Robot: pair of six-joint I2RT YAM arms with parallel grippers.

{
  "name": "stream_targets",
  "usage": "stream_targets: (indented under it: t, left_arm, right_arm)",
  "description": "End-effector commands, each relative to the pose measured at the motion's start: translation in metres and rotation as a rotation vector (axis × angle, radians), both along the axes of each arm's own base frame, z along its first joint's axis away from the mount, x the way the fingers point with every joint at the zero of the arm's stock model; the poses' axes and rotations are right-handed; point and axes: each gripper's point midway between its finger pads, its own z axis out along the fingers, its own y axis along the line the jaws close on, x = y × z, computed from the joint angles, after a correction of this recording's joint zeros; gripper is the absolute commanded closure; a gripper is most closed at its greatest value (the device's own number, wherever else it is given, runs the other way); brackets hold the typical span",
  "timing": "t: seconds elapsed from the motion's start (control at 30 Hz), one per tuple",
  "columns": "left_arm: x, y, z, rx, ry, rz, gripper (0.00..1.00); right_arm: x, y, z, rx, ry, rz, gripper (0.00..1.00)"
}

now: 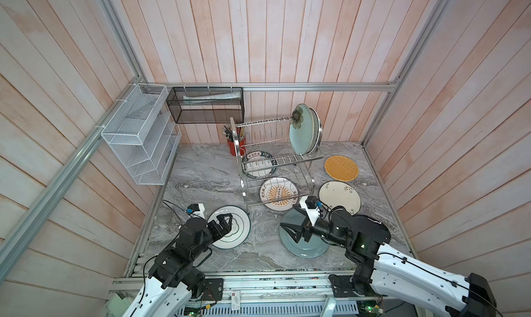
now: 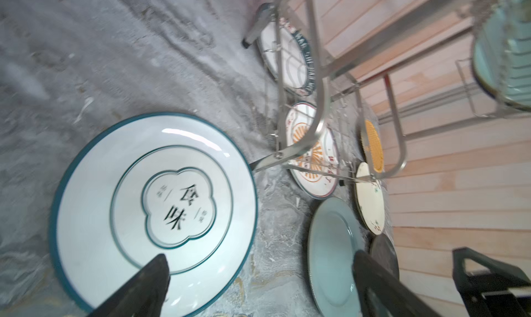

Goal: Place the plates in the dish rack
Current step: 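Open the right gripper and draw it back toward the teal plate, then grasp the rim of the white cloud-emblem plate with the left gripper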

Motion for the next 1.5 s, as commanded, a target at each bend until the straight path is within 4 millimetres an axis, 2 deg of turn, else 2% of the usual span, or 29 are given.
stream_targets:
  t: [0.0,0.13,0.27,0.43,0.6,0.73,0.93,1.07,1.23,1.37,1.47]
  left_arm:
    - [-0.016,0.038,-0.027,-0.027,0.12,0.265,0.0]
    - [-0.024,0.047,-0.044,-0.047,0.162,0.339,0.0]
    - [-0.02,0.037,-0.063,-0.068,0.205,0.321,0.0]
    - [-0.024,0.036,-0.089,-0.07,0.276,0.351,0.0]
    - [-0.024,0.033,-0.102,-0.089,0.292,0.356,0.0]
    - [-0.022,0.027,-0.111,-0.122,0.301,0.343,0.05]
    - [-0.023,0.014,-0.128,-0.206,0.324,0.326,0.28]
    - [-0.029,0.015,-0.141,-0.227,0.371,0.355,0.36]
    - [-0.03,0.017,-0.145,-0.241,0.379,0.386,0.47]
    - [-0.029,0.019,-0.145,-0.247,0.378,0.41,0.67]
    - [-0.028,0.019,-0.145,-0.254,0.374,0.415,0.76]
  right_arm:
    - [-0.01,0.01,0.014,0.092,-0.039,0.076,0.02]
    - [-0.011,0.01,-0.005,0.093,-0.004,0.079,0.02]
    - [-0.007,0.009,-0.013,0.083,0.009,0.054,0.02]
    - [-0.006,0.009,-0.014,0.076,0.015,0.046,0.02]
    - [-0.002,0.006,-0.018,0.07,0.013,0.019,0.02]
    - [0.001,0.007,-0.022,0.057,0.019,0.007,0.02]
    - [0.003,0.011,-0.028,0.036,0.041,0.012,0.02]
    - [0.004,0.012,-0.028,0.024,0.042,0.012,0.02]
    - [0.004,0.008,-0.026,0.04,0.029,0.0,0.02]
    - [0.004,0.007,-0.025,0.042,0.029,-0.006,0.02]
    - [0.004,0.008,-0.026,0.04,0.033,-0.005,0.02]
